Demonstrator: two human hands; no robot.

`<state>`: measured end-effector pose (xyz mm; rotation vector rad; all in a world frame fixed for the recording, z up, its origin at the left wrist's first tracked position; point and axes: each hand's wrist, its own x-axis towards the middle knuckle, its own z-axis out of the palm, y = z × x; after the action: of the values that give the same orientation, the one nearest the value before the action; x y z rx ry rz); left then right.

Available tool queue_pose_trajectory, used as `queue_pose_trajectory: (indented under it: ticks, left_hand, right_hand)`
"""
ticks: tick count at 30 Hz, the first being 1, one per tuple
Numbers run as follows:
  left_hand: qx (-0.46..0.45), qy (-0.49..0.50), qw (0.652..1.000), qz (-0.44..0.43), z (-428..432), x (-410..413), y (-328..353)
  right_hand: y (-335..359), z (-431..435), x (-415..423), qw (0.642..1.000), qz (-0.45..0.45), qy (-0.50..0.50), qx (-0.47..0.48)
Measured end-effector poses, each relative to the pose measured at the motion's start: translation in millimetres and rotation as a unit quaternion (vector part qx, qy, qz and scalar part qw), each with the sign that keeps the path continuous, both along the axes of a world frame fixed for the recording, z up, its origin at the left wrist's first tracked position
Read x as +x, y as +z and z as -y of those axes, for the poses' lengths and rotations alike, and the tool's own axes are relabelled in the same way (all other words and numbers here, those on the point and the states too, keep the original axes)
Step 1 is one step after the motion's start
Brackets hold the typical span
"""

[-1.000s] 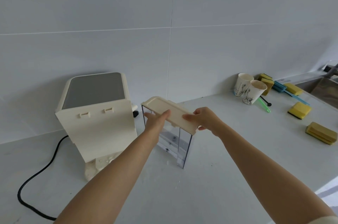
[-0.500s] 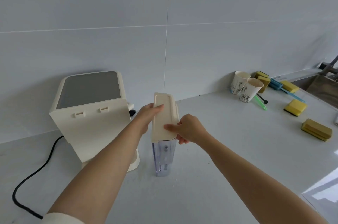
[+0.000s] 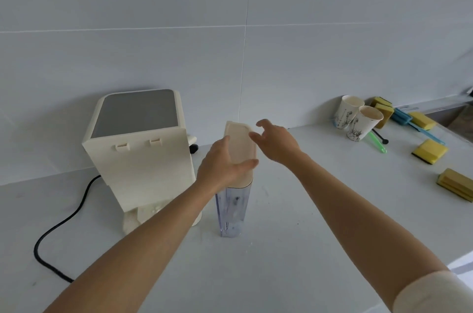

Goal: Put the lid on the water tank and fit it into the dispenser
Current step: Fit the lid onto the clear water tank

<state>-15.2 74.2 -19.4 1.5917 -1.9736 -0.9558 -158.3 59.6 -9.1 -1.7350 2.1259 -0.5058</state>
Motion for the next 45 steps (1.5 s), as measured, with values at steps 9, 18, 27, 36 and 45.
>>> queue_pose_trajectory:
  ticks: [9,18,27,36,45]
  left_hand:
    - [-0.110,-0.004,0.985,0.136,-26.5,-3.0,-17.6]
    - [-0.097,-0.005,0.987,0.128,-20.4,6.0,-17.0]
    - [-0.071,0.009,0.996,0.059,-4.4,35.8,-12.8]
    - [-0.011,-0.004,0.997,-0.079,12.9,47.2,-22.9]
    - [0.045,-0.022,0.992,-0.119,16.1,48.2,-37.3]
  right_hand:
    - [-4.4,43.5,25.7,0.983,-0.079,0.154,0.061]
    - [-4.6,46.3,30.8,0.983,-0.107,0.131,0.066]
    - [-3.7,30.7,-5.4,0.993,-0.075,0.027,0.086]
    - [2.3,-16.2,-16.1,0.987,-0.135,0.050,0.074]
    - [-12.2,-31.3,-25.8,0.984,-0.161,0.056,0.055]
